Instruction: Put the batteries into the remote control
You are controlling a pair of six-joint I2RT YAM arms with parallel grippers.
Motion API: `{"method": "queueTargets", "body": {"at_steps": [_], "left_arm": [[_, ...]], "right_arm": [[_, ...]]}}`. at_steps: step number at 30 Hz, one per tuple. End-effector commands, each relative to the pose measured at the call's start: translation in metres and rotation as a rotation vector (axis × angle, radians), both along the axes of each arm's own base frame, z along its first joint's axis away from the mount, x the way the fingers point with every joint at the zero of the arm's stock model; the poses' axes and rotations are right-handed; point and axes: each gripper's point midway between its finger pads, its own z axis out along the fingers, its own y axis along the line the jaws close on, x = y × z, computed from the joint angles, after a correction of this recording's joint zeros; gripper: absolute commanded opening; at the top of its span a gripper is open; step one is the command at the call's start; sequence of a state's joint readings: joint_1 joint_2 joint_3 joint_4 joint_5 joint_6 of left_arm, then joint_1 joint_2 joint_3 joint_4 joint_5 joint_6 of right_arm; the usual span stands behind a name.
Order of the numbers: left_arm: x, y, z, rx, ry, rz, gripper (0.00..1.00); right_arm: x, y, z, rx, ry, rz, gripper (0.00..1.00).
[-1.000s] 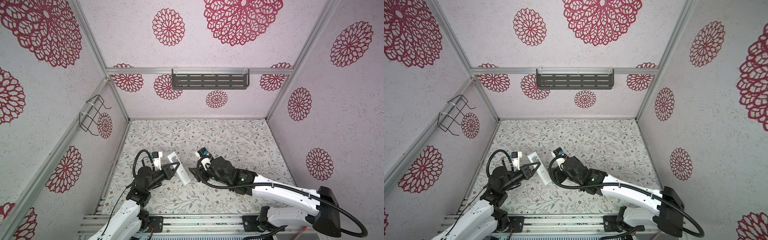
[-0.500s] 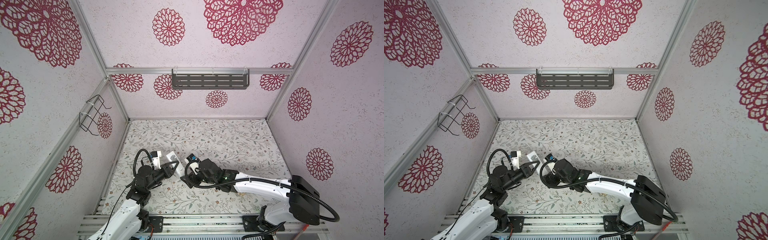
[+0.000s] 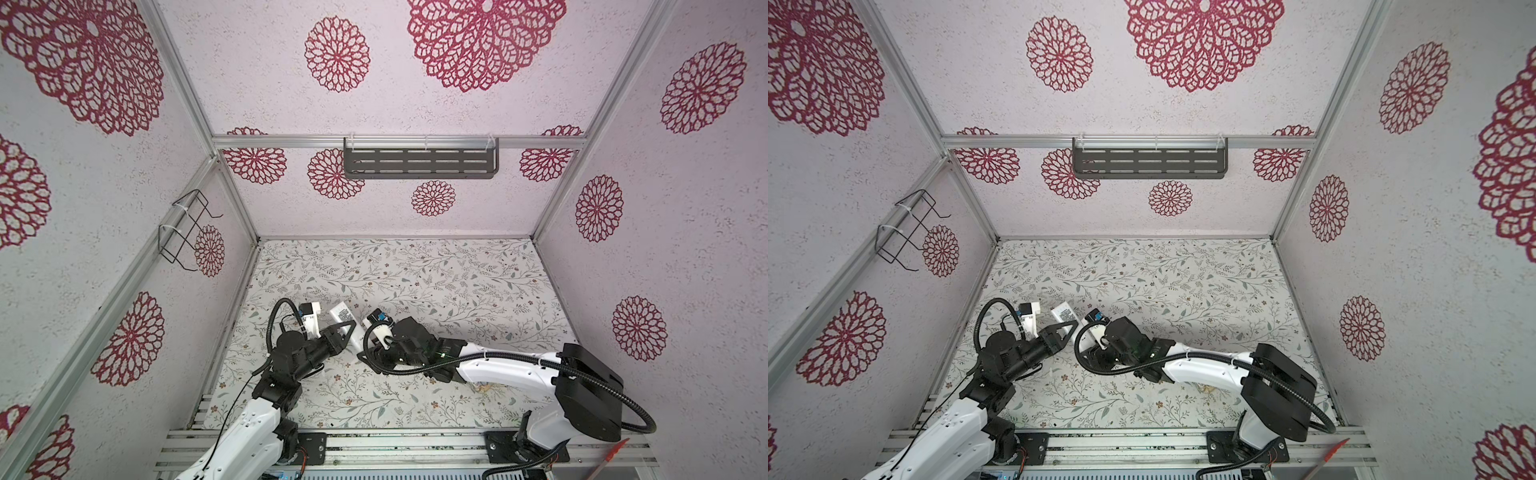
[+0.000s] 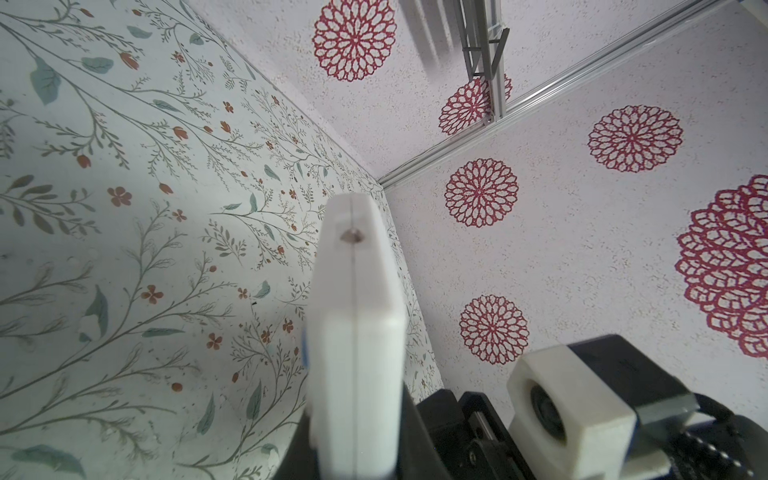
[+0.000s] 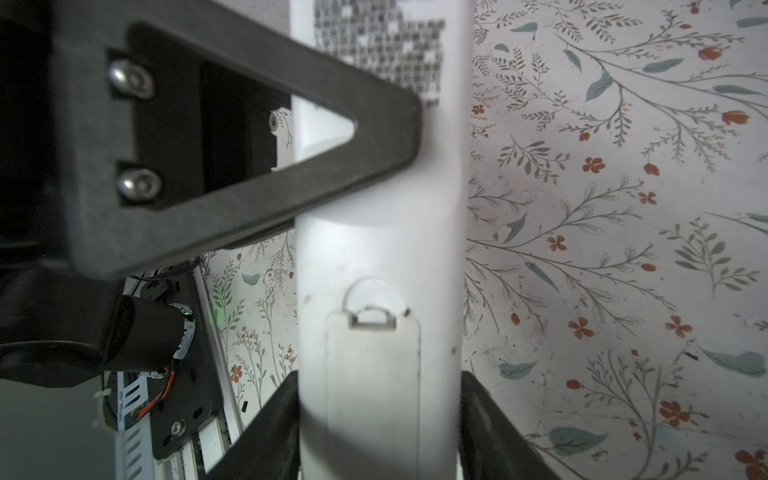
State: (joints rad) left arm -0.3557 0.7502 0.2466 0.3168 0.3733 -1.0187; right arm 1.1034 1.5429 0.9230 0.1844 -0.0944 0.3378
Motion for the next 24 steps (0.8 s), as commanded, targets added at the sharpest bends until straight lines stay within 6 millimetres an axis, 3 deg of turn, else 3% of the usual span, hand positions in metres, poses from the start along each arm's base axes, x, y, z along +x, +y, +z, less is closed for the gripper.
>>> {"method": "queueTargets", "body": {"at_steps": [1, 9, 16, 19, 21, 24], "left_arm": [[0.005, -0.003, 0.022, -0.026, -0.048, 0.002, 0.0], [0.005, -0.006, 0.023, -0.027, -0.058, -0.018, 0.01], [-0.001, -0.012, 0.032, -0.009, -0.088, -0.072, 0.54], [-0.005, -0.013, 0.035, -0.006, -0.106, -0.091, 0.82], [-0.009, -0.015, 0.04, -0.007, -0.129, -0.109, 0.91], [-0.017, -0.018, 0.051, -0.017, -0.18, -0.146, 0.93]], "right_arm": [[0.005, 0.003, 0.009, 0.032, -0.01, -0.013, 0.49], [0.006, 0.001, 0.013, 0.021, -0.021, -0.012, 0.23], [0.018, -0.026, 0.032, 0.081, -0.029, -0.077, 0.15], [0.025, -0.043, 0.048, 0.11, -0.05, -0.098, 0.15], [0.027, -0.053, 0.058, 0.119, -0.058, -0.103, 0.15], [0.026, -0.068, 0.072, 0.142, -0.066, -0.093, 0.15]]}}
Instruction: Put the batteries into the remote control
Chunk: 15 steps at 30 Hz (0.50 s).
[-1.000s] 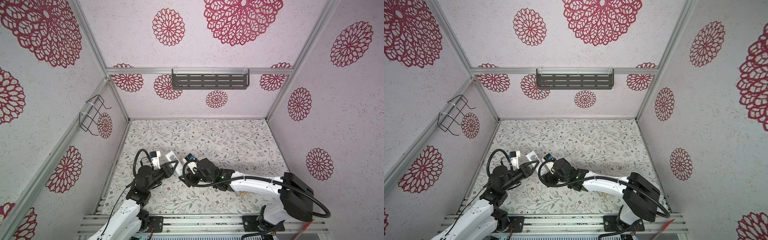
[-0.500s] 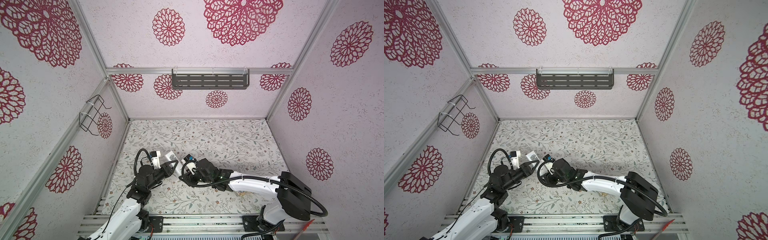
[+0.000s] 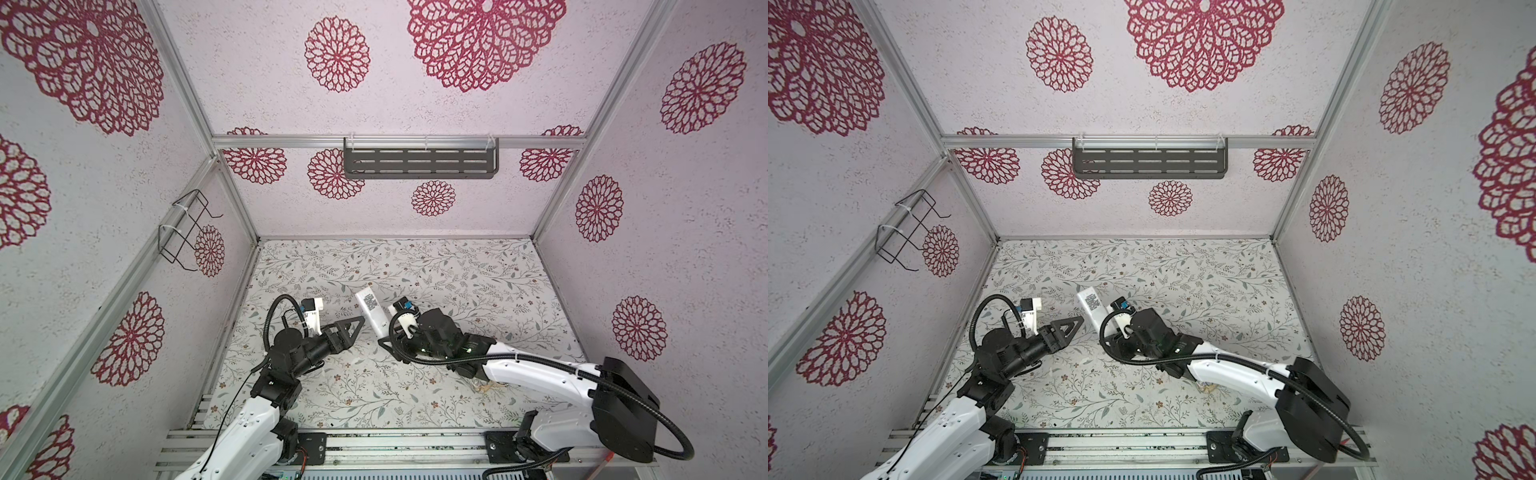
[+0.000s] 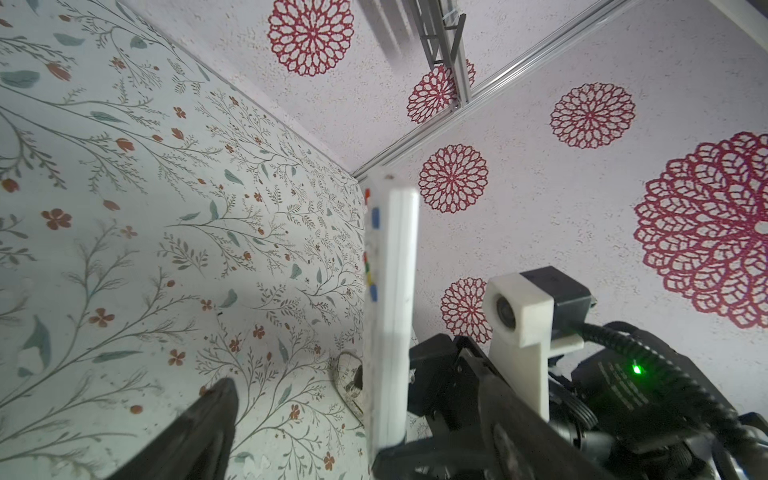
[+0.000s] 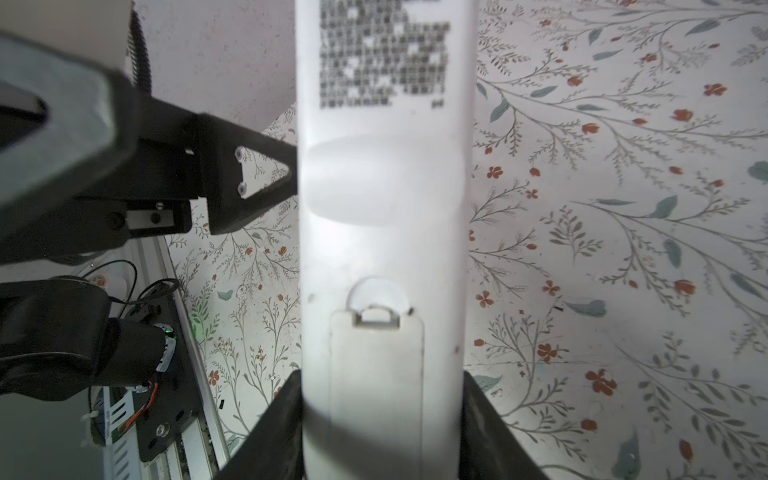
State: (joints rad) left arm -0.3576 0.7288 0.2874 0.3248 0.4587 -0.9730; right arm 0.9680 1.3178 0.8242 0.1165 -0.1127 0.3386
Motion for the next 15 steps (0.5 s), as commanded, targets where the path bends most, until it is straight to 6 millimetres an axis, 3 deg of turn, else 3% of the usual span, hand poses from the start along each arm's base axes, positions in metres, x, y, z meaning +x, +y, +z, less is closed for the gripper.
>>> {"method": "queueTargets", "body": {"at_steps": [1, 9, 15], "left_arm": [[-0.014, -0.009, 0.03, -0.027, -0.115, -0.083, 0.94], [-0.041, -0.023, 0.086, -0.132, -0.31, -0.229, 0.95], [-0.055, -0.046, 0.11, -0.153, -0.389, -0.341, 0.96]], "right_arm": [[-0.003, -0.009, 0.043, 0.1, -0.054, 0.036, 0.15], [-0.036, -0.009, 0.094, 0.302, -0.066, 0.235, 0.17], [-0.05, 0.0, 0.111, 0.436, -0.047, 0.332, 0.17]]}}
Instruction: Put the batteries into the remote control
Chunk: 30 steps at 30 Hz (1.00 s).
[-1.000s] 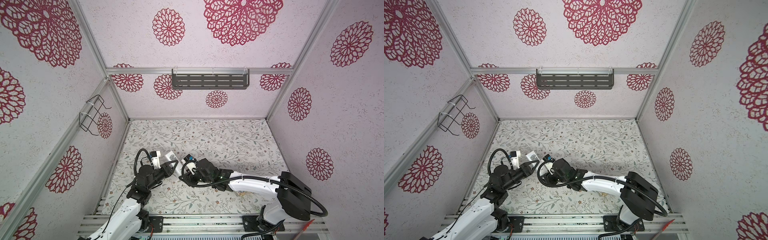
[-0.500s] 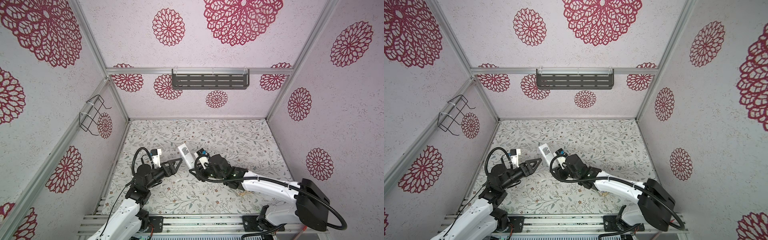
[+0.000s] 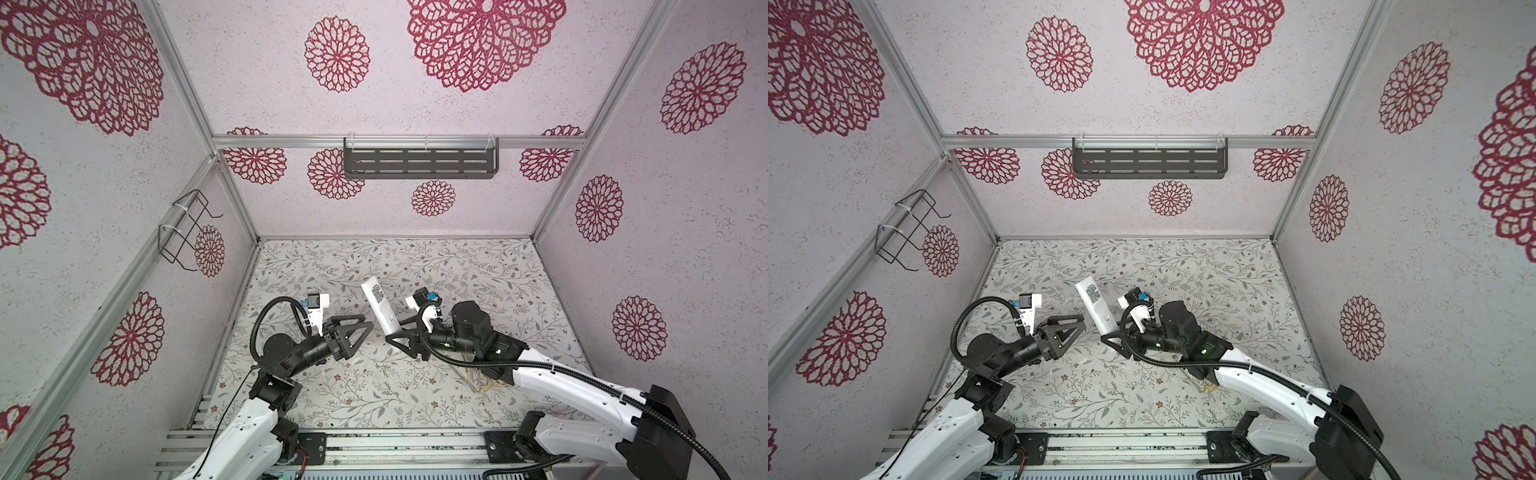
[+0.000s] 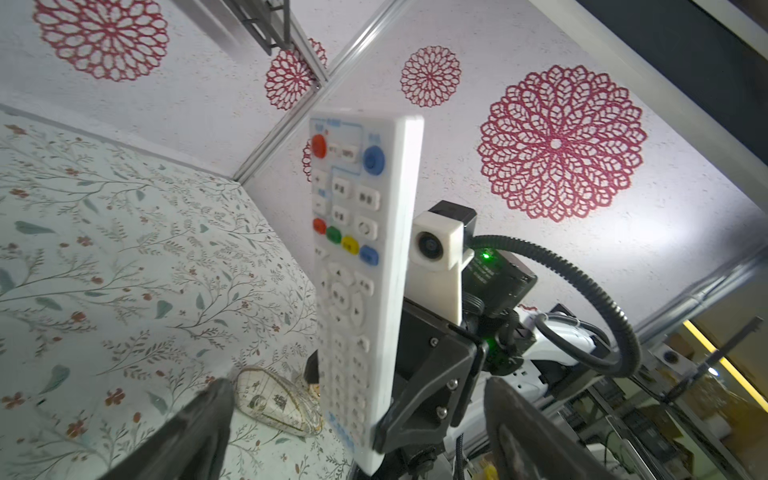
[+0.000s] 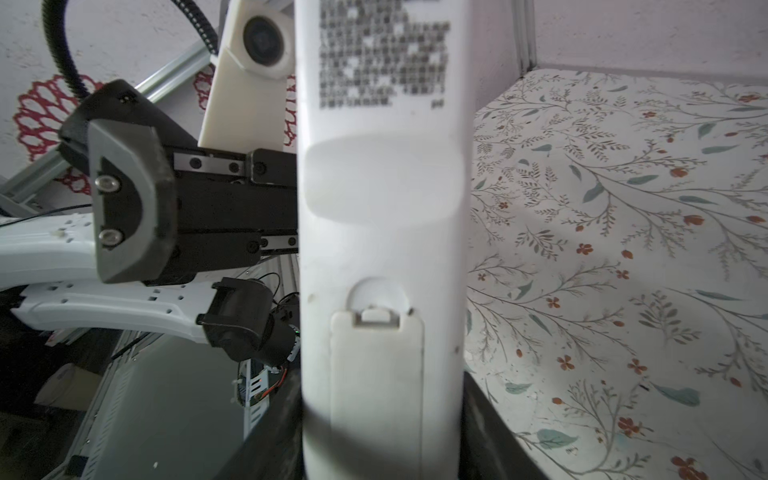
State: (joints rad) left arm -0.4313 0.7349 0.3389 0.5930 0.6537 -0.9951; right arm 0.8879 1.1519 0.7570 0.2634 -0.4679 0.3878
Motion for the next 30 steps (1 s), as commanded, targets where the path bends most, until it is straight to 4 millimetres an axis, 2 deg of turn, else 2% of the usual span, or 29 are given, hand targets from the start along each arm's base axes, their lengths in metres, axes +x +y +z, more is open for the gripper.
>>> {"method": "queueTargets", "body": {"at_steps": [1, 5, 16, 30], "left_arm": [[-0.015, -0.012, 0.032, -0.029, -0.124, -0.077, 0.96], [-0.014, -0.017, 0.035, -0.023, -0.136, -0.081, 0.96], [-0.014, -0.028, 0.038, -0.016, -0.156, -0.11, 0.94], [-0.018, -0.031, 0.04, -0.026, -0.165, -0.126, 0.52]], "right_arm": [[-0.014, 0.007, 0.042, 0.165, -0.037, 0.099, 0.16], [-0.021, 0.007, 0.05, 0.215, -0.041, 0.134, 0.17], [-0.031, 0.008, 0.059, 0.285, -0.029, 0.2, 0.17], [-0.033, 0.009, 0.058, 0.307, -0.016, 0.217, 0.17]]}}
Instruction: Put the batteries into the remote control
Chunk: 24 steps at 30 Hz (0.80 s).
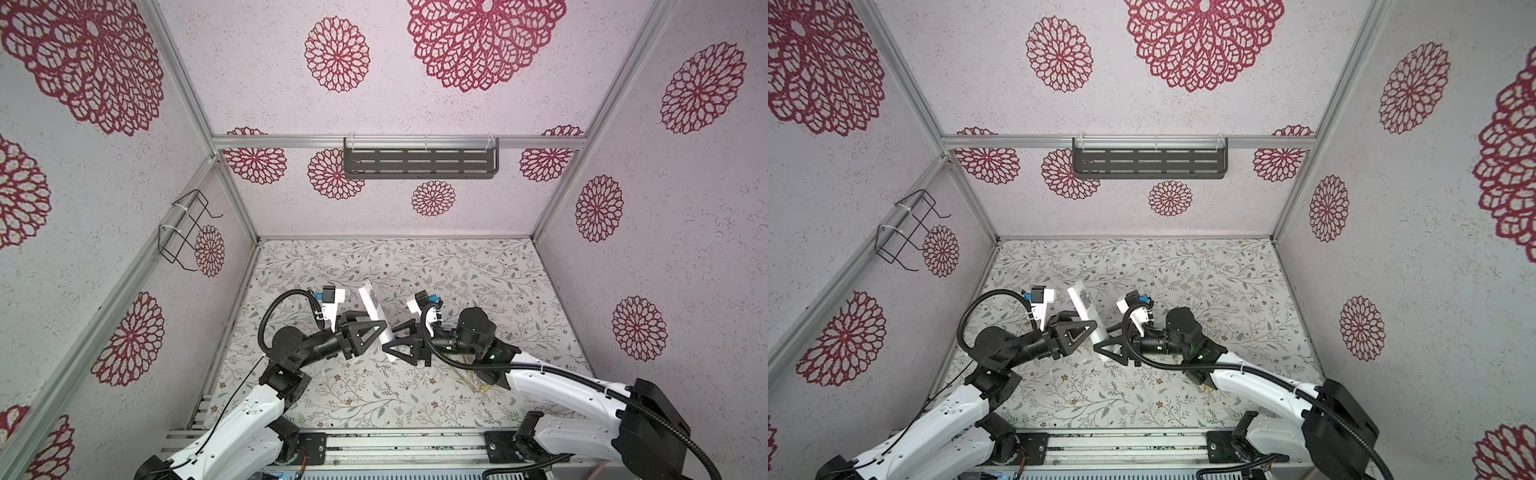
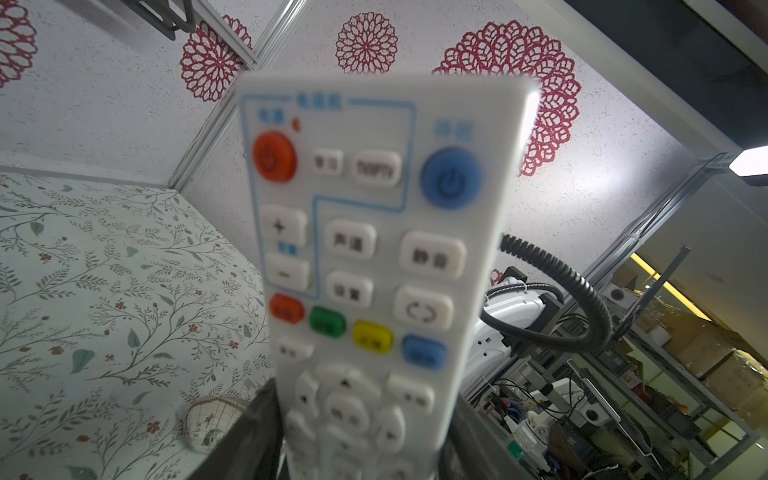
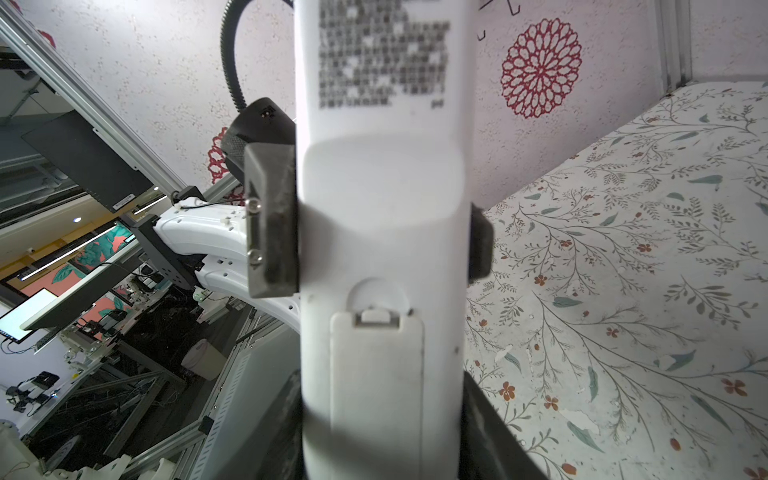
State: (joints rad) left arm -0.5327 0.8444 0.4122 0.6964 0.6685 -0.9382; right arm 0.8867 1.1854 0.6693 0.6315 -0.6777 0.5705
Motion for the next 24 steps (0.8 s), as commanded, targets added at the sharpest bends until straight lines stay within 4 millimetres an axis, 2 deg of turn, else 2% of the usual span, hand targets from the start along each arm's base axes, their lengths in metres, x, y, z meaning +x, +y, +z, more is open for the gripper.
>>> {"method": "queueTargets", "body": {"at_steps": [1, 10, 12, 18, 24], "left_arm": [[-0.006, -0.002, 0.015, -0.023, -0.053, -0.021, 0.5], [-0.006, -0.003, 0.015, -0.021, -0.05, -0.017, 0.29], [-0.004, -0.002, 0.014, -0.021, -0.048, -0.008, 0.26], [0.002, -0.001, 0.01, -0.003, -0.028, 0.023, 0.14], [0.01, 0.001, 0.003, 0.026, 0.0, 0.069, 0.07]], "right_arm": [[-0.004, -0.001, 0.03, 0.093, -0.056, 0.024, 0.18], [-0.003, 0.002, 0.027, 0.092, -0.039, 0.037, 0.19], [-0.002, 0.002, 0.026, 0.087, -0.039, 0.032, 0.22], [0.002, 0.0, 0.023, 0.068, -0.039, -0.001, 0.46], [0.008, -0.003, 0.018, 0.039, -0.043, -0.055, 0.7]]}}
